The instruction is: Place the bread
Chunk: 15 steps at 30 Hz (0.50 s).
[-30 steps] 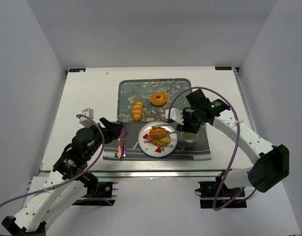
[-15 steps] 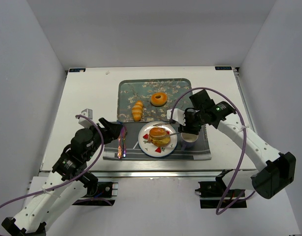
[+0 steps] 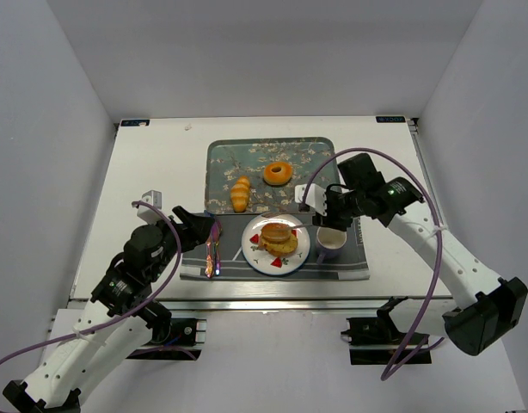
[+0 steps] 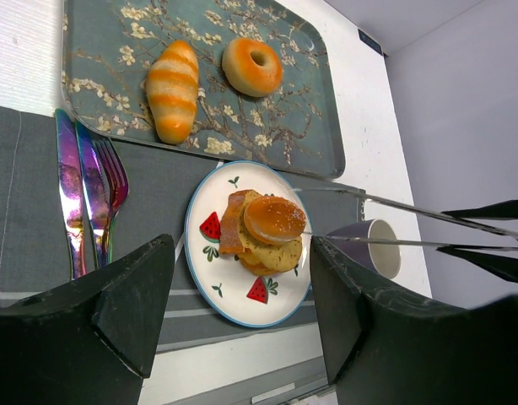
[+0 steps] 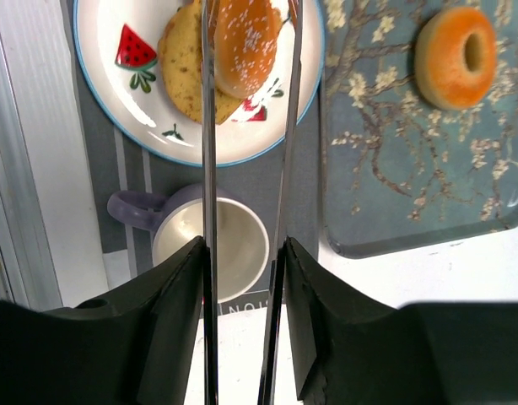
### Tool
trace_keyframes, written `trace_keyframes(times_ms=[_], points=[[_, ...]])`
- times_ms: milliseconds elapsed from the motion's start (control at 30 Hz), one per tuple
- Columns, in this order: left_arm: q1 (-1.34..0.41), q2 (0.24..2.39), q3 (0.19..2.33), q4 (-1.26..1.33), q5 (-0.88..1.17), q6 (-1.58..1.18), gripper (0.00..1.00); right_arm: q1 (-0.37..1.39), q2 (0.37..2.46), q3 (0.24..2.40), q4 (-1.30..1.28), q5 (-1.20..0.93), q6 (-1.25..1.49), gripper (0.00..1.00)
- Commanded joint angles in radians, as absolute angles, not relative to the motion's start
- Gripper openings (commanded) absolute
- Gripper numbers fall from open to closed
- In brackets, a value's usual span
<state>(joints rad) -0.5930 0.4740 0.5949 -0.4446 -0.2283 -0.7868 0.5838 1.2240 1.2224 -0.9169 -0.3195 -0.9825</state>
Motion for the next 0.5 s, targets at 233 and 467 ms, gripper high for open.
trace_keyframes(times_ms=[233, 467], points=[[-0.598, 0.476, 0.598, -0.434, -0.236, -0.785, 0.74, 0.428, 1.196, 1.292, -0.746, -0.380, -0.744, 0.38], [-0.598, 0.480, 0.583, -0.414, -0.218, -0.785, 0.74, -0.079, 1.272, 1.210, -0.586, -0.443, -0.569, 0.17]])
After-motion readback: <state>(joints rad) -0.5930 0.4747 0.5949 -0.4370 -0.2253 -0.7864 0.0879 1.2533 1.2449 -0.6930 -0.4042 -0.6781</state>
